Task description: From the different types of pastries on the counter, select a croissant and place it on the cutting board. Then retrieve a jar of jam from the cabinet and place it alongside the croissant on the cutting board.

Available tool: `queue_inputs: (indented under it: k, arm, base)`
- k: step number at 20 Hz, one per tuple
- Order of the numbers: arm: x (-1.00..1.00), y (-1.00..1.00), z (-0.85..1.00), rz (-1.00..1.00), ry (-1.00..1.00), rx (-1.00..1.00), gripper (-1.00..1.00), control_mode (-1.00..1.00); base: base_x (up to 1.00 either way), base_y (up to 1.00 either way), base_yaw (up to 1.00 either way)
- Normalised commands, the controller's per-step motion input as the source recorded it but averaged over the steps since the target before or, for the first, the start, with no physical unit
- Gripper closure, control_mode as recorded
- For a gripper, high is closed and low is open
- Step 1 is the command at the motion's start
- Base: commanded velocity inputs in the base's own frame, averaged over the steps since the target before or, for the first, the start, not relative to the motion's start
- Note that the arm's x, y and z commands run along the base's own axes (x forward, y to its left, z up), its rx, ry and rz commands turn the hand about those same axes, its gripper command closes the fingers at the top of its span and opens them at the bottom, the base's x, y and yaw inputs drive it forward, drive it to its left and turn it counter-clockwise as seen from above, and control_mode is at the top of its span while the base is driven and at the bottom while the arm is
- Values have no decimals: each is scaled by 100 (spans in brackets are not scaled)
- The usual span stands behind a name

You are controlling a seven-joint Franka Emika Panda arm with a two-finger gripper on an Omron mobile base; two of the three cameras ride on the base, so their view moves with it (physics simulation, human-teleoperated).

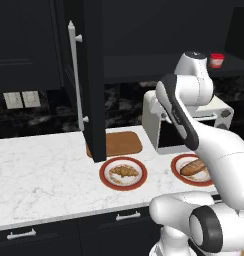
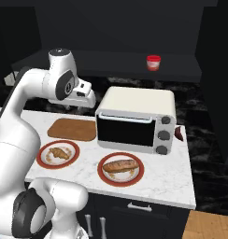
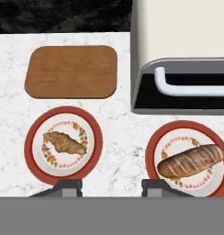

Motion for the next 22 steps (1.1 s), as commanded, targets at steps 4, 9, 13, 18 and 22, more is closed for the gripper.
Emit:
queue_inputs:
  k: [4, 9, 13, 18, 22]
  arm:
    - [-2, 0, -4, 0, 0, -1, -100, -100]
    - [-51, -26, 2, -8, -35, -14, -100, -100]
    - [-9, -16, 6, -7, -14, 0, -100, -100]
    - [4, -16, 64, 0, -17, 3, -100, -100]
    - [10, -29, 100, 3, -20, 10, -100, -100]
  base:
    - [0, 0, 0]
    - [0, 0, 0]
    - [0, 0, 0]
    - [0, 0, 0]
    - [0, 0, 0]
